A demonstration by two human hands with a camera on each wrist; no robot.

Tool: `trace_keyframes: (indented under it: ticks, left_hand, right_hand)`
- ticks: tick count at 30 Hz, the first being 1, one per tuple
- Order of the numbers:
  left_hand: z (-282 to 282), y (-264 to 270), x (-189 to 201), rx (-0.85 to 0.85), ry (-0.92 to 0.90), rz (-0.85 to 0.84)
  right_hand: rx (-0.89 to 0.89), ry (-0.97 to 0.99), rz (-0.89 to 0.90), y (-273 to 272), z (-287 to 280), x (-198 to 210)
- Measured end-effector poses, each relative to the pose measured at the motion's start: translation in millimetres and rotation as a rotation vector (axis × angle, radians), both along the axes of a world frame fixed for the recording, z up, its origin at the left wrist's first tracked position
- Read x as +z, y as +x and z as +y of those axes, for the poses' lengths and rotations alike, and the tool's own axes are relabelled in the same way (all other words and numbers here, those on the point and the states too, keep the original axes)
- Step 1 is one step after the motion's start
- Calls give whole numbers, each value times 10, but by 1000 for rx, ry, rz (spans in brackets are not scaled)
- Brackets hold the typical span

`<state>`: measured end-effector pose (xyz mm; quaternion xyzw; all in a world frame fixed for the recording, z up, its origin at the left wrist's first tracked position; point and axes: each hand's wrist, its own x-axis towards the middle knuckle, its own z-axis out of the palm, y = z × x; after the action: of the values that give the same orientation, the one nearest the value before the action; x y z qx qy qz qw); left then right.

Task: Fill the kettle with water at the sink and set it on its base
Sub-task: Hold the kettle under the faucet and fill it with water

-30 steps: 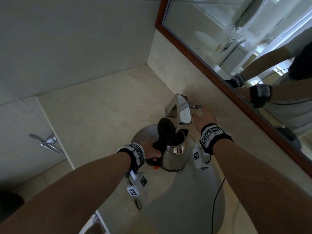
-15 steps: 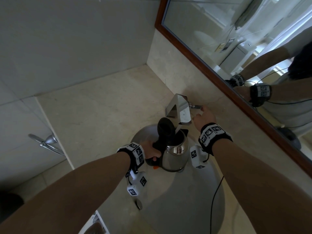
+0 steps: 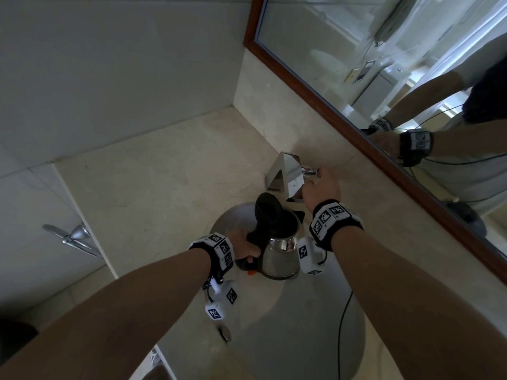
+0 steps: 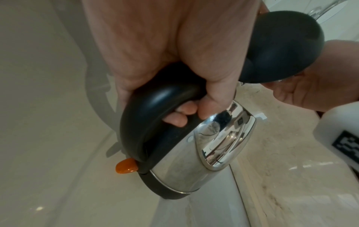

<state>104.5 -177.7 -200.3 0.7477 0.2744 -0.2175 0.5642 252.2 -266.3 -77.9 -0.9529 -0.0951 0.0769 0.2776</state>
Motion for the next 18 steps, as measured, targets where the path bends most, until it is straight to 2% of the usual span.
trace_keyframes:
  ticks: [12, 18]
  left_hand:
    - [-86, -22, 59, -26, 25, -11]
    - [-219, -55, 75, -51, 101, -30]
  right_hand:
    - [-63, 250, 83, -342, -34, -178]
    - [-26, 238, 163, -490, -189, -224]
